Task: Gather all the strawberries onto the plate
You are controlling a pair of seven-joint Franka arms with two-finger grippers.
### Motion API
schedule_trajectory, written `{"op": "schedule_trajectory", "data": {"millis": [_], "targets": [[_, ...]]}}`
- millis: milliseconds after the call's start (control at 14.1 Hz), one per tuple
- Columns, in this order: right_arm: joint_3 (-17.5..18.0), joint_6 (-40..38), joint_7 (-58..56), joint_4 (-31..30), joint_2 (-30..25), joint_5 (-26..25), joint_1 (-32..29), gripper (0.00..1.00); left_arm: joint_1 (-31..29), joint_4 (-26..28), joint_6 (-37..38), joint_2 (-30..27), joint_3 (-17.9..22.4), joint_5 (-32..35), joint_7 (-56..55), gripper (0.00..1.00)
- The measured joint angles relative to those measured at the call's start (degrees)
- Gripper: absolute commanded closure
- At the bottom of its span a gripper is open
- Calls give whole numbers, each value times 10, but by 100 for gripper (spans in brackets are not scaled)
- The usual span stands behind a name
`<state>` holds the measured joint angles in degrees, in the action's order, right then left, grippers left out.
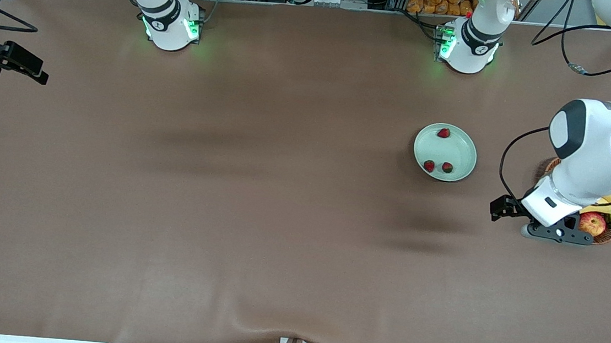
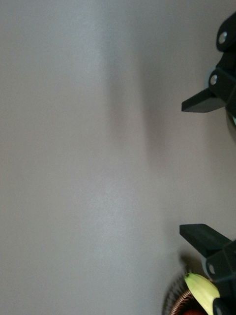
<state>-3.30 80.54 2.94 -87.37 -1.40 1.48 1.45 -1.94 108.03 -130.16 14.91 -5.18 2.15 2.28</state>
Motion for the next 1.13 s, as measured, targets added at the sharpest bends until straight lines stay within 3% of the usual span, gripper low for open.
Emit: {"op": "schedule_trajectory", "data": {"millis": [1131], "targets": [[0, -3, 1, 0, 0, 0, 0, 0, -1, -31, 36, 1, -11, 0, 3, 0]]}}
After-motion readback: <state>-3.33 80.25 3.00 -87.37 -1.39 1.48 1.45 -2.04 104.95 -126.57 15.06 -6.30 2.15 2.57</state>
